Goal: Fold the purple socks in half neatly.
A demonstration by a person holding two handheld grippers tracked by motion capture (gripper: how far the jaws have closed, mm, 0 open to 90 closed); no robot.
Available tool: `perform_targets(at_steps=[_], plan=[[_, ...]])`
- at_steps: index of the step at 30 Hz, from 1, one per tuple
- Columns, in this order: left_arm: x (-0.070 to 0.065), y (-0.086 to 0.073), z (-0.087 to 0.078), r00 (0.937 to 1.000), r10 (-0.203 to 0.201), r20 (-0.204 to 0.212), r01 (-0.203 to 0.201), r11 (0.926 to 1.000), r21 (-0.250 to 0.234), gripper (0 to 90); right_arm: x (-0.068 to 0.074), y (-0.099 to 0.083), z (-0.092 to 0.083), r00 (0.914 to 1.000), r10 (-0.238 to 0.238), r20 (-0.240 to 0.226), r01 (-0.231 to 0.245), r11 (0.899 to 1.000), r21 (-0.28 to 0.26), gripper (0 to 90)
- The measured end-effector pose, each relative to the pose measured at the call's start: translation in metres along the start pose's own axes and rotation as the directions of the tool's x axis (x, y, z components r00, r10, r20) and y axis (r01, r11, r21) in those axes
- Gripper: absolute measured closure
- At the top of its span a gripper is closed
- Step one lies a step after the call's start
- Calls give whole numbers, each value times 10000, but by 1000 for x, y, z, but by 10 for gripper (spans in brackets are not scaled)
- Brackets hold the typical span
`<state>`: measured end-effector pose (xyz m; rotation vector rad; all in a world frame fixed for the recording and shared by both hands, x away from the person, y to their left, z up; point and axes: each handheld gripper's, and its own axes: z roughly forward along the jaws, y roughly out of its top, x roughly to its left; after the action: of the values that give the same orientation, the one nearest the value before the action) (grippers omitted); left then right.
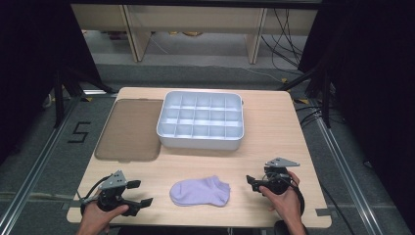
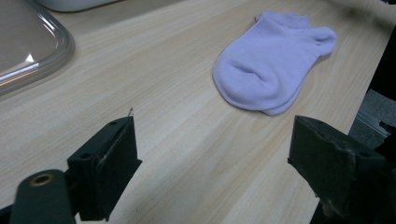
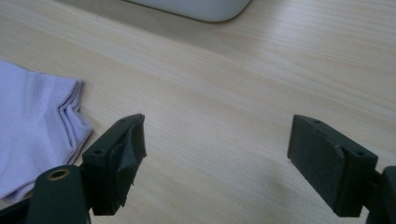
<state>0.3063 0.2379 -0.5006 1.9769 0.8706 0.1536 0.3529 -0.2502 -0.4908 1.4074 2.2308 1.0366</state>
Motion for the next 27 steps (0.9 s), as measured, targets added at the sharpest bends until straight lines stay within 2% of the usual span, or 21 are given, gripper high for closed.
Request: perform_targets(at_steps=[3, 12, 13, 14, 16, 17, 18, 19, 20, 22, 23, 25, 27], plan=[[1, 0, -1, 10000, -32, -57, 32, 9999, -107, 148, 0, 0, 1, 10000, -47, -48, 46, 10000, -71, 211], [2, 0, -1, 10000, 37, -57, -37, 10000, -33, 149, 5, 1, -1, 9999, -61, -146, 60, 10000, -58, 229], [2, 0, -1, 10000, 34, -61, -35, 10000, -57, 149, 3, 1, 0, 9989, -452, -135, 449, 9988, -218, 229], [2, 0, -2, 9999, 48, -117, -48, 10000, -5, 149, 4, 1, -2, 9994, -339, -9, 339, 9994, -119, 229], [2, 0, -2, 9999, 101, -136, -100, 9999, 74, 149, 9, 2, -3, 9996, 22, -265, -29, 9997, -240, 232], [2, 0, -2, 10000, 5, -97, -4, 10000, 77, 149, 9, 2, -3, 9996, 22, -265, -29, 9997, -240, 232], [3, 1, -3, 9999, 93, -109, -92, 9999, 104, 149, 7, 3, -2, 9988, -284, -400, 268, 9989, -397, 241], [3, 1, -3, 9999, 98, -126, -97, 9999, 89, 149, 12, 4, -4, 9978, -82, -663, 57, 9992, -385, 272], [3, 0, -3, 9999, 80, -133, -79, 9999, 90, 149, 17, 5, -5, 9955, -328, -889, 291, 9987, -429, 338], [4, 1, -4, 9997, 207, -144, -204, 9996, 202, 149, 19, 6, -6, 9938, -471, -1010, 417, 9976, -552, 366], [4, 1, -4, 9997, 190, -147, -188, 9997, 171, 149, 25, 7, -6, 9902, -656, -1229, 561, 9953, -790, 403], [4, 1, -4, 9997, 187, -140, -184, 9997, 170, 149, 33, 10, -6, 9858, -1076, -1291, 964, 9913, -902, 451], [4, 0, -3, 9998, 99, -169, -98, 9999, 66, 149, 43, 11, -6, 9827, -903, -1618, 770, 9933, -864, 503]])
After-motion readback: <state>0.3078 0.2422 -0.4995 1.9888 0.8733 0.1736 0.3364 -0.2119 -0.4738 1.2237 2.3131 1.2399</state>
